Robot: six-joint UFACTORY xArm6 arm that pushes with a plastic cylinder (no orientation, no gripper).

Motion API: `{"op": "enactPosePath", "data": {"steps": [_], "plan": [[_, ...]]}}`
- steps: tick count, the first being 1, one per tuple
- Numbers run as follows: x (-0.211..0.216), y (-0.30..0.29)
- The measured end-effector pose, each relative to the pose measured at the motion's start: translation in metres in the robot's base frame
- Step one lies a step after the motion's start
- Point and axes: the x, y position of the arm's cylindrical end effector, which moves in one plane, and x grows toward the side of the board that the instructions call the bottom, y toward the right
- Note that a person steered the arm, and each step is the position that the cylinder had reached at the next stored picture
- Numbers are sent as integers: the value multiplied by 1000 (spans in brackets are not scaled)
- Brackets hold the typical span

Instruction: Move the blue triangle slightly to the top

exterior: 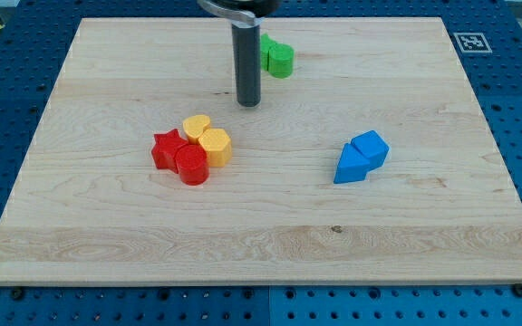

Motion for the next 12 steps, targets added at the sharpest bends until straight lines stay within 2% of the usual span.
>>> {"op": "enactPosePath", "data": {"steps": [1,5,8,10,12], "plan": [[2,0],[59,25],[70,25],[105,25],[159,75]]}}
